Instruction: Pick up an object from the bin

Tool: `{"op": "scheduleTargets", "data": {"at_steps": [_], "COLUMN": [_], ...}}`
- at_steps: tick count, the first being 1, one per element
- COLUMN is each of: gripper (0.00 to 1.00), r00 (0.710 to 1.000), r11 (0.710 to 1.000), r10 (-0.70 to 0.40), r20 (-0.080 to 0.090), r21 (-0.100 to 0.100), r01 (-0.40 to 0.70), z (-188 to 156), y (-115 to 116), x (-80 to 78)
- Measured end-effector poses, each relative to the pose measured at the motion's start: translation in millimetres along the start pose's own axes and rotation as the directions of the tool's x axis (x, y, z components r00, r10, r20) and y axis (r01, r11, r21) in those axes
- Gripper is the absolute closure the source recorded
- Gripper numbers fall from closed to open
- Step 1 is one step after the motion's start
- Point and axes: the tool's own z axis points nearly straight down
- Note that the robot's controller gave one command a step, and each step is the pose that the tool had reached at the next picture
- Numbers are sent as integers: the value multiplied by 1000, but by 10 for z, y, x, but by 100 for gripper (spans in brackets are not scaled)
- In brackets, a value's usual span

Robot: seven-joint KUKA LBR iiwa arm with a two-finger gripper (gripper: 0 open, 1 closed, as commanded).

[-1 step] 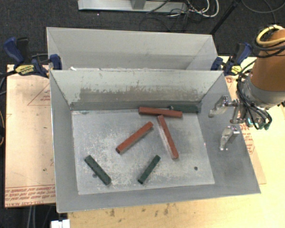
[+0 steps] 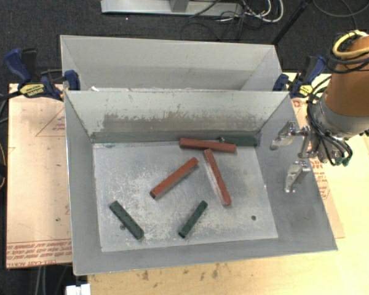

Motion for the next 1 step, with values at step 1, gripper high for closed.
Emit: {"op": "scheduleTargets", "data": {"at_steps": [1], "gripper": [0], "r00": [1000], "r11": [1000], "r10": [-26], "r20": [6], "r21": [1], "r01": [26], "z": [689], "y": [382], "x": [-330]}}
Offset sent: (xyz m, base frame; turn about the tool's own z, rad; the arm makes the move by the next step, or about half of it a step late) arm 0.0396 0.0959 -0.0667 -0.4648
